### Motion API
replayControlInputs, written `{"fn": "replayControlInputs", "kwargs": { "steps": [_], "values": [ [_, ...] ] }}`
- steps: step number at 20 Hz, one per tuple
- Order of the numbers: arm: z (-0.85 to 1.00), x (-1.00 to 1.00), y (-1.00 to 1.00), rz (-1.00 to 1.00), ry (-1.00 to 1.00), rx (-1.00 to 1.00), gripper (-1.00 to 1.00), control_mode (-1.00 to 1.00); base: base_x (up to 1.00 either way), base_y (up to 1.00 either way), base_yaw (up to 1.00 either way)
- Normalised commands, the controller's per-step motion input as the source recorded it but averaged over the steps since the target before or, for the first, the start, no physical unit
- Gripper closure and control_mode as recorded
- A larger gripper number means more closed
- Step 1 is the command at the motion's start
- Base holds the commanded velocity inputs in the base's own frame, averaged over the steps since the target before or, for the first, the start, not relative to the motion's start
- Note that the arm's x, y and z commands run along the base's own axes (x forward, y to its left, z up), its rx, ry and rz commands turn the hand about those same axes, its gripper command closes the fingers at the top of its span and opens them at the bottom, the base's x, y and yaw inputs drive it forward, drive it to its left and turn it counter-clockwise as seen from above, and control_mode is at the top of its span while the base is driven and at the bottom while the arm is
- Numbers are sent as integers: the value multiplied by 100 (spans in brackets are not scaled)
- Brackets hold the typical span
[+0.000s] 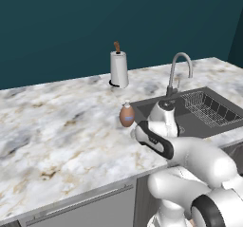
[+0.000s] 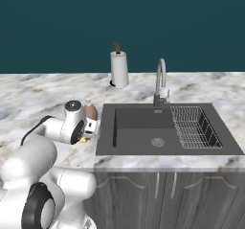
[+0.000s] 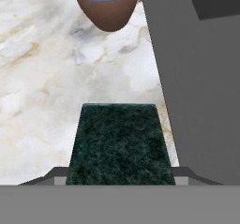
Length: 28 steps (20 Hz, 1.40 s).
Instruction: Locate and retrieve the soap dispenser and sponge from the cabinet. Place them next to the sink.
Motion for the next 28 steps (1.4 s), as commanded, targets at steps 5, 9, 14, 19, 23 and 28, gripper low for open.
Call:
{"fn": "replayControlInputs", "kwargs": {
  "steps": [5, 9, 14, 19, 23, 28],
  "values": [
    [-31, 15, 0, 0, 0, 0, 100, -100, 0, 0, 0],
    [-26, 13, 1, 0, 0, 0, 100, -100, 0, 0, 0],
    [-21, 3, 2, 0, 0, 1, 100, -100, 0, 0, 0],
    [-21, 5, 1, 0, 0, 1, -100, -100, 0, 0, 0],
    [-19, 7, 0, 0, 0, 1, -100, -100, 0, 0, 0],
    [-25, 14, 0, 0, -1, 0, -100, -100, 0, 0, 0]
  ]
}}
